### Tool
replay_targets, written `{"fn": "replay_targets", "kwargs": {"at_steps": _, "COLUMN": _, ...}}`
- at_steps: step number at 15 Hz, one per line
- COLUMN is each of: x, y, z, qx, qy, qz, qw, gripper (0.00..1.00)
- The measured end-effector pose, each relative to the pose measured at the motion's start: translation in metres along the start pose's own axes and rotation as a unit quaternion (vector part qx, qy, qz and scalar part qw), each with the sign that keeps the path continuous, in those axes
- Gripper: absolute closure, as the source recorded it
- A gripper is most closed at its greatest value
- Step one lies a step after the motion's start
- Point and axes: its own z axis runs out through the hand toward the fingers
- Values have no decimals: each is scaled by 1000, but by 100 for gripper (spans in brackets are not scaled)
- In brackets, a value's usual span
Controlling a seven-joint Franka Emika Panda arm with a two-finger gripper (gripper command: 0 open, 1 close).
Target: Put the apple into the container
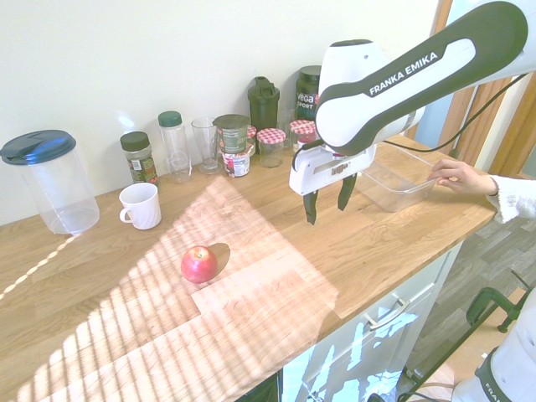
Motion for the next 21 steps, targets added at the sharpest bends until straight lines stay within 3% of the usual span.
{"fn": "replay_targets", "kwargs": {"at_steps": 4, "x": -15, "y": -18, "z": -18, "qx": 25, "qy": 8, "qz": -13, "qw": 1000, "gripper": 0}}
{"fn": "replay_targets", "kwargs": {"at_steps": 9, "x": -122, "y": -121, "z": -61, "qx": 60, "qy": 27, "qz": -68, "qw": 995, "gripper": 0}}
{"fn": "replay_targets", "kwargs": {"at_steps": 15, "x": -171, "y": -214, "z": -31, "qx": 43, "qy": 19, "qz": -157, "qw": 987, "gripper": 0}}
{"fn": "replay_targets", "kwargs": {"at_steps": 21, "x": -184, "y": -236, "z": 1, "qx": -4, "qy": 34, "qz": -193, "qw": 981, "gripper": 0}}
